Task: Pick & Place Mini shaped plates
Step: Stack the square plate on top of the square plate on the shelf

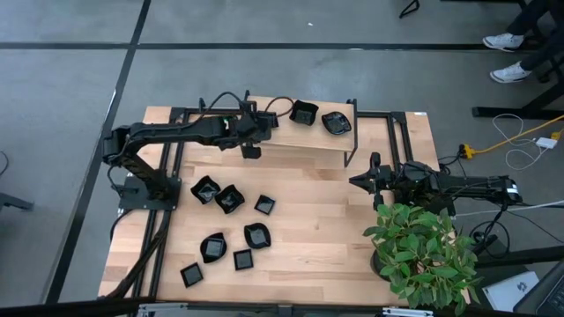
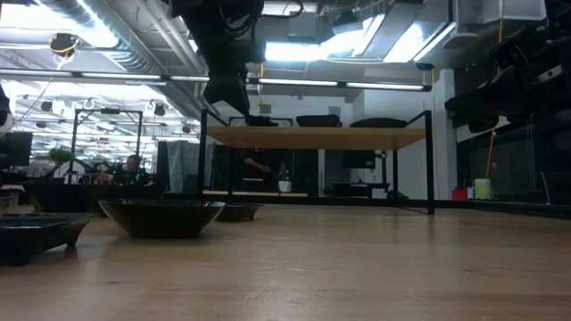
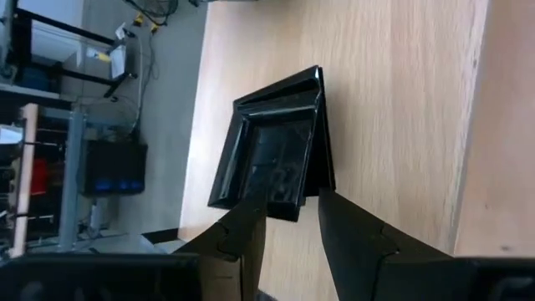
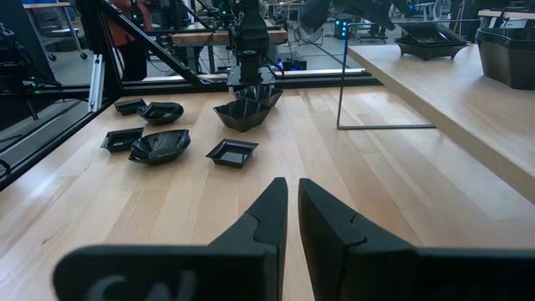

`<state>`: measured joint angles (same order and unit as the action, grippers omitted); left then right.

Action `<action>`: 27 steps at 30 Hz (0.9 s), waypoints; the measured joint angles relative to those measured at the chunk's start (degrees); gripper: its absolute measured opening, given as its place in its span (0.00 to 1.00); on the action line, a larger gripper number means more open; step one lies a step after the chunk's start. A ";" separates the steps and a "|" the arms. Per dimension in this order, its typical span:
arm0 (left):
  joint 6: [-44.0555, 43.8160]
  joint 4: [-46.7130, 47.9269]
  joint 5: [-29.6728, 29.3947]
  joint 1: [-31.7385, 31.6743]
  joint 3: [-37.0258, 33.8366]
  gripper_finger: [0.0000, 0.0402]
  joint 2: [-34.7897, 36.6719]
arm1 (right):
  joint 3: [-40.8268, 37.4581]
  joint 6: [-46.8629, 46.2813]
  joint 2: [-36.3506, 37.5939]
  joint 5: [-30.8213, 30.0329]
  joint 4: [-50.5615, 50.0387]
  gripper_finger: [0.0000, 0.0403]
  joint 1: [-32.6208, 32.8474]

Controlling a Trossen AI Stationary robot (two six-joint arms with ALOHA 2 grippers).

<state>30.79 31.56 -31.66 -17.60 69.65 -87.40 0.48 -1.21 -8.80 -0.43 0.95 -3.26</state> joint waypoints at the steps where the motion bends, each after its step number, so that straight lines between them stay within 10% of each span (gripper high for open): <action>1: 0.01 -0.08 0.59 -0.16 0.00 0.27 -0.28 | 0.02 -0.01 0.01 0.00 0.00 0.08 -0.01; 17: 2.12 -1.71 -0.22 -0.51 0.00 0.24 -1.55 | 0.02 -0.01 0.01 0.00 0.00 0.08 0.02; 27: 2.12 -1.41 0.96 -0.56 0.00 0.03 -1.79 | 0.02 -0.01 0.01 0.02 0.00 0.08 -0.01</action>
<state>32.91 30.16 -30.70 -18.15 69.65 -89.19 0.49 -1.21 -8.78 -0.40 0.95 -3.27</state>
